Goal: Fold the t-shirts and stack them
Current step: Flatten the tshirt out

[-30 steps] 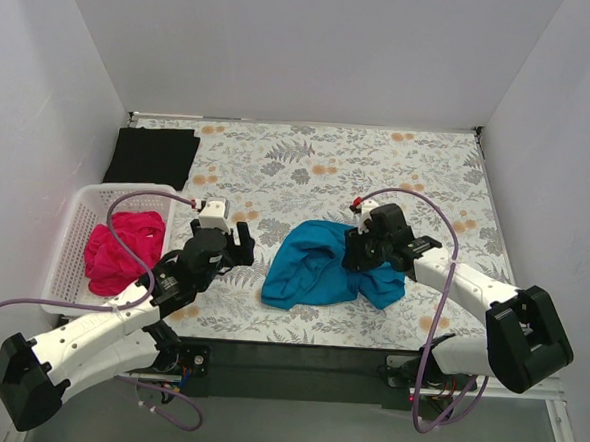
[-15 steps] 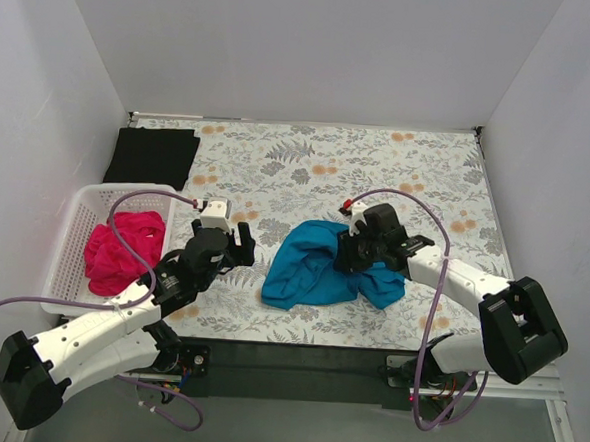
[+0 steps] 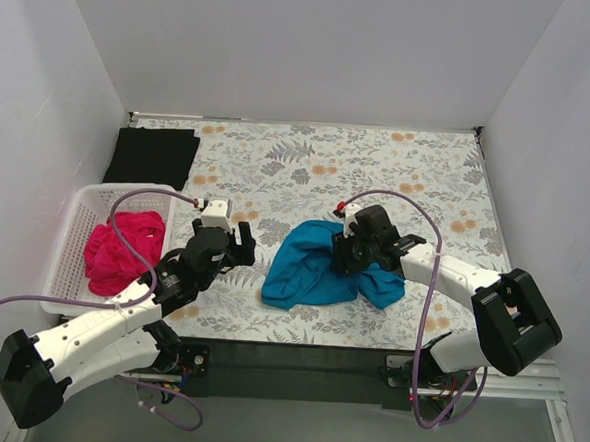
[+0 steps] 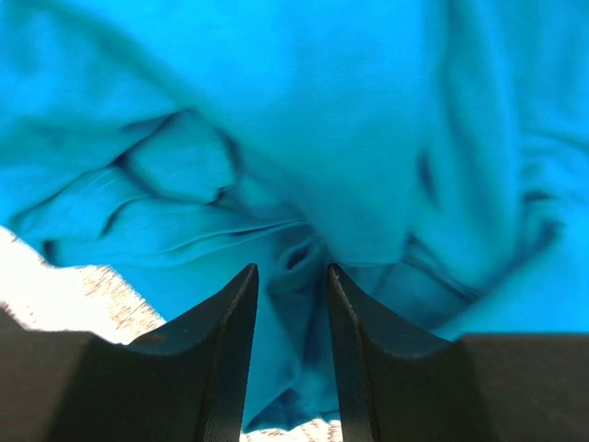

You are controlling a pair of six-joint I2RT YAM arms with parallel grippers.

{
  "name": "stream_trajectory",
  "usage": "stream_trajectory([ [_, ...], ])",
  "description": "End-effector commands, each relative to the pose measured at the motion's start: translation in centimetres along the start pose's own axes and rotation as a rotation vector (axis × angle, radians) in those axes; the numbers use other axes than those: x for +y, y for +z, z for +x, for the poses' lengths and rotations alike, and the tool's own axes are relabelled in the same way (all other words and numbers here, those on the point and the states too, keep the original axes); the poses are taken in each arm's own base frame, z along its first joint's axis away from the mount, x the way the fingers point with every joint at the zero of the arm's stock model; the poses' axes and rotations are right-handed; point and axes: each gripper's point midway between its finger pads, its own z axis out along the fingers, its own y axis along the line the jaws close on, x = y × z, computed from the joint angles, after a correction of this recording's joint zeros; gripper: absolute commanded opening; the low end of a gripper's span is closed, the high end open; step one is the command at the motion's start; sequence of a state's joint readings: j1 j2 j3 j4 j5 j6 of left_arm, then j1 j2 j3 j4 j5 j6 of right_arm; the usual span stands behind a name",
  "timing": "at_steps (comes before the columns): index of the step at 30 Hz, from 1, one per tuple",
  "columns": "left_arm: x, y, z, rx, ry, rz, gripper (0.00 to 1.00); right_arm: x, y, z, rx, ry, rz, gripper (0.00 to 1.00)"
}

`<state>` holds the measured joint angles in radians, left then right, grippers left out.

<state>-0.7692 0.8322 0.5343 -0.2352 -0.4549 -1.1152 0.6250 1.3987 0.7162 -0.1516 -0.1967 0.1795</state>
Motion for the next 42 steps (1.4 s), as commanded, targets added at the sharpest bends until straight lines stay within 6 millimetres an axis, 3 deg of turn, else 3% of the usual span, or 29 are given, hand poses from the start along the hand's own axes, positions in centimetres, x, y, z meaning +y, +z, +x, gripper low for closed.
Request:
stream_trajectory([
  [1, -0.4, -0.1, -1.3, -0.018, -0.005, 0.003, 0.71, -1.3, -0.3, -2.3, -0.065, 0.010, 0.103, 0.41],
  [4, -0.3, -0.1, -1.3, -0.021, -0.007, -0.002, 0.71, -1.5, -0.3, -2.2, -0.061, 0.008, 0.119, 0.39],
  [6, -0.3, -0.1, -1.3, -0.021, -0.007, -0.002, 0.71, -1.2, -0.2, -2.4, -0.059, -0.003, 0.109, 0.20],
  [8, -0.1, 0.0, -1.2, -0.020, -0.009, -0.013, 0.71, 0.5, -0.3, -2.8, -0.050, -0.037, 0.042, 0.02],
  [10, 0.1, 0.0, -1.1, -0.015, -0.008, -0.026, 0.71, 2.6, -0.5, -3.0, -0.041, -0.061, -0.029, 0.01],
  [15, 1.8, 0.0, -1.7, -0.041, -0.060, -0.133, 0.71, 13.2, -2.1, -3.7, -0.017, -0.151, -0.353, 0.01],
  [16, 2.3, -0.1, -1.8, -0.043, -0.067, -0.153, 0.71, 16.0, -2.5, -2.7, 0.019, -0.191, -0.439, 0.01],
  [18, 2.9, -0.3, -2.2, -0.065, -0.098, -0.181, 0.70, 19.7, -3.3, -2.6, 0.056, -0.220, -0.562, 0.01],
  [20, 3.4, -0.6, -2.7, -0.092, -0.121, -0.197, 0.70, 22.5, -4.0, -1.5, 0.098, -0.257, -0.648, 0.10],
  [21, 3.8, -0.8, -3.1, -0.111, -0.143, -0.204, 0.70, 23.8, -4.4, -1.0, 0.128, -0.287, -0.694, 0.28],
  [22, 3.9, -0.9, -3.1, -0.114, -0.148, -0.202, 0.70, 23.3, -4.2, -0.8, 0.139, -0.302, -0.665, 0.42],
  [23, 3.9, -0.9, -3.0, -0.113, -0.147, -0.203, 0.70, 22.9, -3.9, -1.2, 0.117, -0.303, -0.627, 0.42],
  [24, 3.8, -0.9, -3.0, -0.109, -0.147, -0.197, 0.70, 21.8, -3.6, -1.5, 0.096, -0.333, -0.565, 0.55],
  [26, 3.4, -0.8, -2.6, -0.093, -0.145, -0.179, 0.70, 18.6, -3.1, -1.5, 0.101, -0.332, -0.399, 0.64],
  [28, 2.1, -0.6, -1.9, -0.049, -0.152, -0.110, 0.70, 13.0, -2.8, -3.0, 0.046, -0.287, -0.156, 0.69],
  [30, 0.6, 0.0, -0.7, 0.011, -0.146, -0.045, 0.72, 7.9, -3.8, -4.2, -0.008, -0.233, 0.059, 0.70],
  [31, -0.3, 0.2, -0.4, 0.040, -0.152, -0.011, 0.75, 4.2, -3.9, -3.8, -0.004, -0.177, 0.154, 0.70],
  [32, -1.6, 0.8, 1.4, 0.131, -0.146, 0.037, 0.77, 2.3, -4.4, -3.9, -0.015, -0.146, 0.211, 0.70],
  [34, -3.1, 1.3, 2.5, 0.207, -0.156, 0.079, 0.80, -1.9, -5.5, -3.9, -0.032, -0.058, 0.311, 0.70],
  [36, -4.5, 2.0, 5.1, 0.335, -0.132, 0.118, 0.80, -4.7, -5.9, -2.7, -0.016, 0.008, 0.369, 0.70],
  [42, -7.0, 3.6, 7.6, 0.503, -0.040, 0.163, 0.82, -8.4, -4.9, 0.2, 0.068, 0.115, 0.432, 0.75],
])
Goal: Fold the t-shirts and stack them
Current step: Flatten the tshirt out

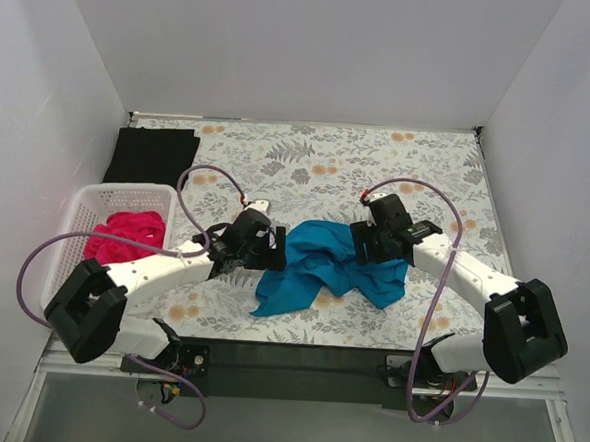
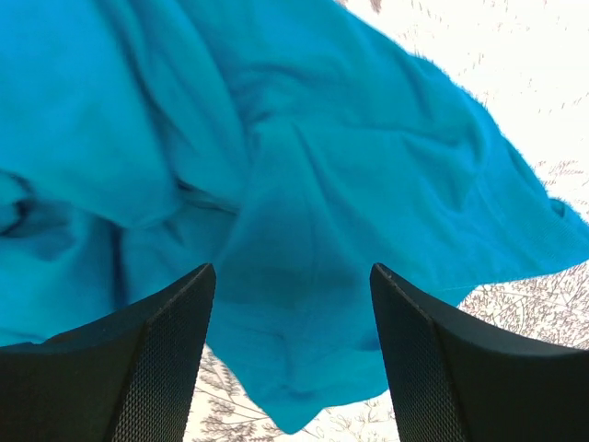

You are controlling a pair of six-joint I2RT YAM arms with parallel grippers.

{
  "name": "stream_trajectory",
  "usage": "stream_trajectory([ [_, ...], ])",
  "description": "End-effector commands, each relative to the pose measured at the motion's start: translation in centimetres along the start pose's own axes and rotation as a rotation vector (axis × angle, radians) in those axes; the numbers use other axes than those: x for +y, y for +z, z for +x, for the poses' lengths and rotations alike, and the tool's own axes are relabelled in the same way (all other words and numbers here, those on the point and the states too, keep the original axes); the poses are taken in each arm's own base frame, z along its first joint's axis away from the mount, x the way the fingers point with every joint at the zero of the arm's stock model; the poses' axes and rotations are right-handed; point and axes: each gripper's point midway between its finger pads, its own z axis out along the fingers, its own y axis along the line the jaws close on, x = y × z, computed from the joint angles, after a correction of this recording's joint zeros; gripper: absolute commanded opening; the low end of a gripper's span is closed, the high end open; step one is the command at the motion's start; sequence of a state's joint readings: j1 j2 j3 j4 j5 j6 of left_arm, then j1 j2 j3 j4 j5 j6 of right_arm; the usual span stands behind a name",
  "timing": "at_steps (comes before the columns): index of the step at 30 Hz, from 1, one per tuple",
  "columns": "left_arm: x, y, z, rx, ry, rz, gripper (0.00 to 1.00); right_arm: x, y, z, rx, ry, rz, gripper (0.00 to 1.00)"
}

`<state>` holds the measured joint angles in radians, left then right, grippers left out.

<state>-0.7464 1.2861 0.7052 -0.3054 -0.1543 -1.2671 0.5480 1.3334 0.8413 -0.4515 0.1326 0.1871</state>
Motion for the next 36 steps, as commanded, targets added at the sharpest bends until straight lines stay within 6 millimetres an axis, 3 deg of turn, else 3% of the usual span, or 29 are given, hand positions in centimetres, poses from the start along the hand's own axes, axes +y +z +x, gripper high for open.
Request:
stream_trajectory([
  [1, -2.6, 0.7, 0.8, 0.110, 0.049, 0.084, 0.82, -1.6, 1.2, 1.1, 0.043, 0.034, 0.042, 0.75],
  [4, -2.4, 2.4, 1.9, 0.188, 0.072, 0.035, 0.76, -2.4, 2.4, 1.3, 0.059, 0.065, 0.050, 0.73],
  [5, -2.1, 2.7, 1.9, 0.203, 0.076, 0.008, 0.69, -2.7, 2.8, 1.5, 0.072, 0.072, 0.056, 0.71],
  [6, -1.2, 3.3, 1.8, 0.196, 0.078, -0.050, 0.50, -3.2, 3.0, 1.1, 0.066, 0.088, 0.067, 0.69],
  [8, 0.6, 4.4, 2.2, 0.235, 0.097, -0.161, 0.28, -4.5, 3.4, 0.8, 0.069, 0.101, 0.119, 0.51],
  [9, 1.6, 4.7, 2.2, 0.238, 0.107, -0.215, 0.06, -5.4, 3.4, 0.1, 0.055, 0.123, 0.144, 0.29],
  [10, 2.8, 4.9, 1.4, 0.215, 0.114, -0.284, 0.00, -6.0, 3.4, -0.2, 0.052, 0.142, 0.162, 0.16],
  [11, 4.4, 4.8, 1.0, 0.221, 0.108, -0.346, 0.00, -6.8, 3.3, -0.7, 0.041, 0.157, 0.187, 0.06],
  [12, 4.7, 4.7, -0.2, 0.193, 0.100, -0.368, 0.00, -7.8, 3.0, -1.3, 0.025, 0.184, 0.212, 0.01],
  [13, 6.4, 4.4, -1.8, 0.148, 0.105, -0.436, 0.00, -8.3, 2.6, -2.7, -0.006, 0.191, 0.224, 0.01],
  [17, 9.1, 2.9, -7.7, -0.016, 0.168, -0.580, 0.00, -11.0, 0.5, -6.9, -0.104, 0.205, 0.323, 0.01],
  [20, 9.8, 2.4, -12.2, -0.143, 0.285, -0.652, 0.00, -12.5, -0.7, -9.6, -0.160, 0.198, 0.385, 0.01],
  [21, 9.6, 2.7, -12.8, -0.159, 0.313, -0.651, 0.00, -12.7, -0.8, -10.2, -0.166, 0.189, 0.397, 0.03],
  [23, 8.6, 3.2, -14.7, -0.214, 0.342, -0.624, 0.18, -13.1, -0.6, -11.5, -0.171, 0.172, 0.408, 0.16],
  [24, 8.1, 3.6, -15.1, -0.221, 0.339, -0.605, 0.34, -13.1, -0.3, -11.7, -0.165, 0.160, 0.408, 0.28],
  [26, 7.0, 3.8, -16.6, -0.262, 0.298, -0.578, 0.60, -12.8, -0.4, -12.8, -0.166, 0.163, 0.389, 0.39],
  [28, 5.6, 2.6, -18.1, -0.317, 0.243, -0.531, 0.69, -12.1, -0.6, -13.2, -0.177, 0.179, 0.347, 0.52],
  [30, 4.2, 0.8, -19.4, -0.379, 0.137, -0.460, 0.77, -10.3, -1.2, -13.5, -0.201, 0.190, 0.252, 0.58],
  [31, 3.4, -1.4, -20.3, -0.430, 0.086, -0.414, 0.78, -9.5, -1.8, -13.7, -0.219, 0.192, 0.209, 0.59],
  [34, 2.9, -3.2, -18.4, -0.414, -0.064, -0.330, 0.82, -5.4, -1.5, -12.1, -0.199, 0.177, 0.029, 0.60],
  [35, 3.2, -4.6, -17.4, -0.393, -0.098, -0.326, 0.82, -3.9, -1.9, -12.1, -0.224, 0.168, -0.034, 0.60],
  [36, 4.0, -4.4, -15.5, -0.352, -0.119, -0.338, 0.83, -1.9, -1.9, -11.5, -0.219, 0.139, -0.092, 0.59],
])
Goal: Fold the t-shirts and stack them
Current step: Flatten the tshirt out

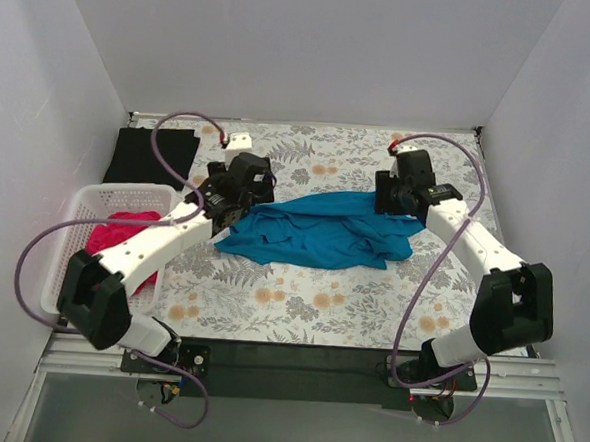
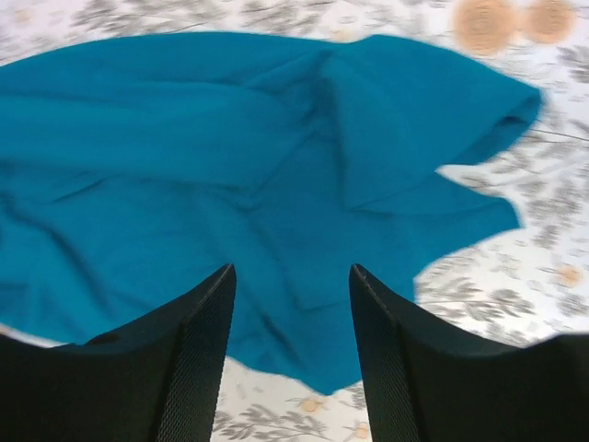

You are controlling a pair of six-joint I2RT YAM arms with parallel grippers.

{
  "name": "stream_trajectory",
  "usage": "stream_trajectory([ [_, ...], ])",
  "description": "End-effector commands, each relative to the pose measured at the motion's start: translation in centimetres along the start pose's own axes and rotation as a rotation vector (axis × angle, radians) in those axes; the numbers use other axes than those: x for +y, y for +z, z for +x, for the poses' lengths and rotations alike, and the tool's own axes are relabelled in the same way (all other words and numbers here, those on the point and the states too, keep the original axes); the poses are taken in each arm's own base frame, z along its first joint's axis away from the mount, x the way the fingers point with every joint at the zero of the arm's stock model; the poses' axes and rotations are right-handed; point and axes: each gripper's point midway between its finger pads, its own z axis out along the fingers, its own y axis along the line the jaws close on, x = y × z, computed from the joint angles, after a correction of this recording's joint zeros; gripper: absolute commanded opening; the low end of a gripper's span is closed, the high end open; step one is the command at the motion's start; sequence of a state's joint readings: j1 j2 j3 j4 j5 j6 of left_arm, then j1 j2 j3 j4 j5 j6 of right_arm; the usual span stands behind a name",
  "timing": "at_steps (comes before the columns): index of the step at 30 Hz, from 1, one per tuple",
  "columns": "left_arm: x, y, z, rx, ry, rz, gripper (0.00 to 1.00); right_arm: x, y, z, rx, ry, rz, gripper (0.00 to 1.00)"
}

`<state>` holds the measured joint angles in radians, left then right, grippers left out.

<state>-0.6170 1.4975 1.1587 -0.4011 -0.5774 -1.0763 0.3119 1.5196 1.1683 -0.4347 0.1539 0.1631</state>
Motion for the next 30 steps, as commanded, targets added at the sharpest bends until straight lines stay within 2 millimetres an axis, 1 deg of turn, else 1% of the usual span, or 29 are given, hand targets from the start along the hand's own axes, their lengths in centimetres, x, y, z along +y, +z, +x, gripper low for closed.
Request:
stream_trajectory([
  [1, 1.4, -3.8, 1.8, 0.069, -0.248, 0.020, 0.83, 6.4, -2.2, 2.3, -0.008, -0.028, -0.276, 0.59],
  [3, 3.3, -4.8, 5.5, 0.139, -0.284, -0.013, 0.83, 10.4, -3.2, 3.1, -0.021, -0.074, -0.434, 0.54],
  [4, 3.9, -5.0, 6.7, 0.154, -0.343, -0.035, 0.83, 11.4, -3.2, 4.4, -0.003, -0.099, -0.472, 0.54],
  [5, 4.4, -5.2, 7.8, 0.168, -0.370, -0.047, 0.83, 13.2, -3.5, 5.3, 0.008, -0.144, -0.515, 0.54],
  [6, 5.0, -5.9, 7.9, 0.155, -0.412, -0.040, 0.83, 13.7, -3.5, 5.7, 0.015, -0.163, -0.518, 0.54],
  [7, 6.2, -5.7, 10.1, 0.184, -0.425, -0.076, 0.83, 13.9, -3.0, 6.5, 0.035, -0.174, -0.513, 0.54],
  [8, 6.5, -5.9, 10.5, 0.184, -0.491, -0.087, 0.83, 14.2, -2.8, 7.4, 0.055, -0.188, -0.511, 0.54],
  [9, 6.9, -6.0, 10.7, 0.174, -0.522, -0.088, 0.82, 14.2, -2.7, 7.9, 0.068, -0.191, -0.512, 0.54],
  [10, 7.7, -5.7, 11.7, 0.180, -0.546, -0.113, 0.82, 14.2, -2.4, 8.4, 0.083, -0.192, -0.513, 0.54],
  [11, 8.0, -5.4, 11.6, 0.168, -0.569, -0.115, 0.80, 14.1, -2.4, 9.2, 0.102, -0.193, -0.516, 0.54],
  [12, 8.3, -5.2, 11.4, 0.162, -0.578, -0.121, 0.79, 14.0, -2.4, 9.5, 0.104, -0.196, -0.513, 0.54],
  [13, 9.1, -4.6, 11.5, 0.163, -0.581, -0.149, 0.79, 13.8, -2.5, 9.6, 0.101, -0.199, -0.509, 0.54],
  [14, 9.3, -4.2, 11.3, 0.158, -0.583, -0.156, 0.78, 13.5, -2.6, 9.6, 0.092, -0.201, -0.497, 0.54],
  [15, 9.5, -3.8, 11.4, 0.167, -0.561, -0.163, 0.77, 13.2, -2.5, 10.1, 0.099, -0.206, -0.487, 0.54],
  [16, 10.0, -3.0, 12.0, 0.188, -0.556, -0.194, 0.75, 13.0, -2.9, 9.9, 0.080, -0.209, -0.485, 0.54],
  [17, 10.1, -2.6, 11.9, 0.192, -0.558, -0.198, 0.73, 12.8, -3.0, 9.9, 0.075, -0.212, -0.476, 0.54],
  [18, 10.1, -2.3, 12.1, 0.201, -0.554, -0.199, 0.68, 12.5, -3.0, 10.4, 0.078, -0.212, -0.470, 0.54],
  [20, 10.0, -1.3, 12.3, 0.206, -0.564, -0.200, 0.66, 12.2, -3.4, 10.4, 0.066, -0.213, -0.465, 0.54],
  [21, 10.0, -1.1, 12.6, 0.214, -0.566, -0.201, 0.59, 12.1, -3.4, 10.6, 0.067, -0.214, -0.465, 0.54],
  [23, 9.7, -0.4, 12.8, 0.224, -0.568, -0.195, 0.53, 11.9, -3.5, 10.9, 0.069, -0.216, -0.463, 0.54],
  [26, 9.3, 0.1, 12.7, 0.231, -0.560, -0.184, 0.50, 11.5, -3.4, 11.3, 0.072, -0.218, -0.447, 0.54],
  [29, 8.9, 0.7, 13.3, 0.250, -0.541, -0.176, 0.50, 11.2, -3.4, 11.5, 0.070, -0.221, -0.437, 0.54],
  [30, 9.0, 0.8, 13.8, 0.261, -0.534, -0.184, 0.49, 11.2, -3.4, 11.5, 0.069, -0.221, -0.436, 0.54],
])
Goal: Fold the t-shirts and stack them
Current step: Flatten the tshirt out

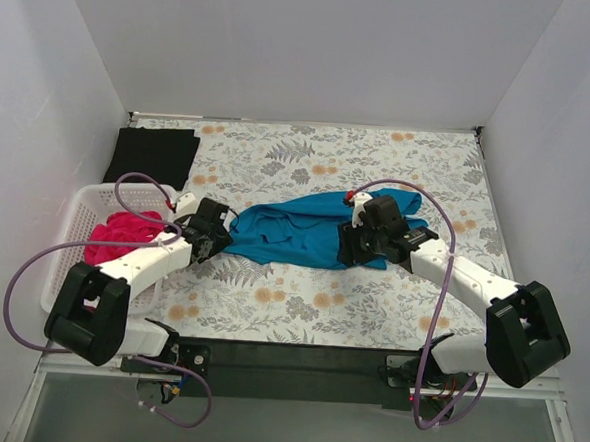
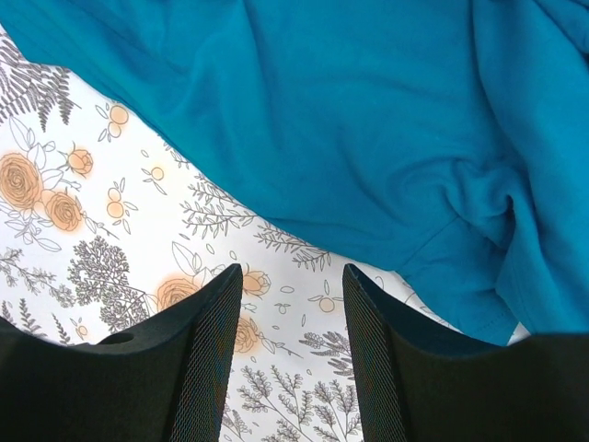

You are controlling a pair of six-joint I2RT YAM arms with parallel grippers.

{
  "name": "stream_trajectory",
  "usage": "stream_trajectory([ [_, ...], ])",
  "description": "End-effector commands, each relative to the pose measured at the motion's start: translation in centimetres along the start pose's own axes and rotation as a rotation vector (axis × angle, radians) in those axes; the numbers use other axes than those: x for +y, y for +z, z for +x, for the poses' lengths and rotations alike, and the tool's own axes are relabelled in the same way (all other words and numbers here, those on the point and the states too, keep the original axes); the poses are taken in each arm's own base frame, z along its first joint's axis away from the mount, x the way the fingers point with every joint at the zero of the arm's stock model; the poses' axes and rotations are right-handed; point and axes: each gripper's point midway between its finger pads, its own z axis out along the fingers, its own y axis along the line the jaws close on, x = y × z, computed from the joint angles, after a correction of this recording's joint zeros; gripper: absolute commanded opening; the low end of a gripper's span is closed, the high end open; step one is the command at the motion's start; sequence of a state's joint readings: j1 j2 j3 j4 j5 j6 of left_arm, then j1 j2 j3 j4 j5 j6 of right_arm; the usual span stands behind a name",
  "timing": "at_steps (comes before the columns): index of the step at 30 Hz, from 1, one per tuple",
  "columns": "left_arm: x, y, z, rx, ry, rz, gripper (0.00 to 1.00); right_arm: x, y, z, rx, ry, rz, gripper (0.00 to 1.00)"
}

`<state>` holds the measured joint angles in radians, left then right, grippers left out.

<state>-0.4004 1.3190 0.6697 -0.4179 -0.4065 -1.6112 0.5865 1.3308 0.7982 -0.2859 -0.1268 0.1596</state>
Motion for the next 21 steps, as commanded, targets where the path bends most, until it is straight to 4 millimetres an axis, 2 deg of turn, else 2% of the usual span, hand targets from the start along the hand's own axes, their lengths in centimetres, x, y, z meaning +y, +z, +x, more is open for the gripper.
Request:
stream_trajectory([
  [1, -1.4, 0.3, -0.8, -0.018, -0.008, 0.038, 0.50, -0.3, -0.4, -0.8, -0.045, -0.018, 0.017, 0.54],
  [4, -1.9, 0.8, -0.8, -0.011, -0.003, 0.043, 0.48, -0.7, -0.4, -0.8, -0.045, -0.016, 0.039, 0.54],
  [8, -2.1, 1.2, -0.3, 0.007, 0.012, 0.039, 0.40, -1.6, -0.5, -1.0, -0.057, -0.010, 0.088, 0.54],
  [9, -2.1, 1.3, -0.3, 0.010, 0.012, 0.039, 0.34, -1.7, -0.5, -0.9, -0.058, -0.008, 0.096, 0.54],
  [11, -2.0, 1.4, -0.1, 0.013, 0.015, 0.036, 0.29, -2.3, -0.8, -1.1, -0.069, 0.005, 0.121, 0.54],
  [12, -2.0, 1.5, 0.0, 0.013, 0.015, 0.036, 0.20, -2.4, -0.8, -1.1, -0.072, 0.010, 0.123, 0.54],
  [13, -2.0, 1.5, -0.1, 0.011, 0.014, 0.038, 0.17, -2.5, -0.9, -1.1, -0.075, 0.018, 0.125, 0.54],
  [16, -2.0, 1.5, -0.2, 0.001, 0.010, 0.045, 0.00, -3.9, -1.4, -1.4, -0.094, 0.039, 0.192, 0.54],
  [17, -2.0, 1.4, -0.3, -0.002, 0.012, 0.046, 0.00, -5.0, -1.8, -1.5, -0.105, 0.074, 0.239, 0.54],
  [19, -2.4, 0.5, -1.4, -0.033, 0.013, 0.072, 0.00, -6.1, -2.5, -1.6, -0.120, 0.116, 0.279, 0.55],
  [20, -2.5, -0.1, -1.8, -0.045, 0.017, 0.079, 0.00, -7.4, -3.0, -1.6, -0.127, 0.156, 0.318, 0.56],
  [21, -3.2, -1.5, -3.2, -0.080, 0.005, 0.115, 0.00, -8.1, -3.3, -1.4, -0.124, 0.177, 0.340, 0.57],
])
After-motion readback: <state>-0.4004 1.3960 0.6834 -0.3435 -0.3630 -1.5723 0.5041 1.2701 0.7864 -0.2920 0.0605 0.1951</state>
